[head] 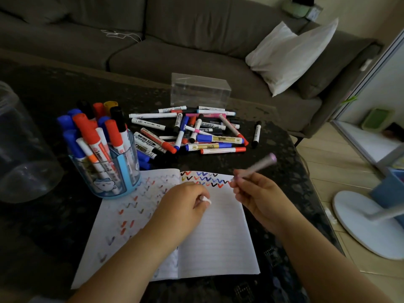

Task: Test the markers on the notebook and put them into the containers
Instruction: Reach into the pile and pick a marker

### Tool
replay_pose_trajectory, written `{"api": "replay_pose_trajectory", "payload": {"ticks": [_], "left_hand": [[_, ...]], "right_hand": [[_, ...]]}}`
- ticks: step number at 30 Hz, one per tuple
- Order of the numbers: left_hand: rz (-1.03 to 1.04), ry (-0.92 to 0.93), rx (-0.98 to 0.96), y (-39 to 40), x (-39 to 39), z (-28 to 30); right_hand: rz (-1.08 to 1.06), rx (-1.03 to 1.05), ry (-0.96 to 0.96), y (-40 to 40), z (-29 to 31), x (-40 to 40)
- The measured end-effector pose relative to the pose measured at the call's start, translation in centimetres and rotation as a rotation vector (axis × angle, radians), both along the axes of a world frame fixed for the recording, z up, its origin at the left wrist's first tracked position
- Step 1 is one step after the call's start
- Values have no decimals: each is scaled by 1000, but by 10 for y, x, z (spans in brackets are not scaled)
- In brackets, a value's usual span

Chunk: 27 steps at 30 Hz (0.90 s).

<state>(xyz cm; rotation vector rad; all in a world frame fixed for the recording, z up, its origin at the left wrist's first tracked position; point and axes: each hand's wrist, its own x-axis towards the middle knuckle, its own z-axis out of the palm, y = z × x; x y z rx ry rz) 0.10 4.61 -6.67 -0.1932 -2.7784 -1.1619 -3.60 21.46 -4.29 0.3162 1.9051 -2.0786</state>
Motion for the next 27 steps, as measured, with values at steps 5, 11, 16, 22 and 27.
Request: {"api": "replay_pose_trajectory", "payload": {"ticks": [5, 11, 16, 22, 27], "left_hand": [[-73, 12, -99, 5, -3, -7], [-60, 16, -127, 6, -6, -11], [-61, 31, -158, 9, -8, -12], [-51, 37, -152, 9, -7, -13], [-49, 38, -158, 9, -7, -14]], "right_hand": [[1, 554, 294, -4, -16, -12], [13, 648, 443, -1, -38, -16], [33, 662, 449, -1, -41, -19], [82, 679, 463, -2, -40, -19], [95, 682, 449, -1, -43, -19]]}}
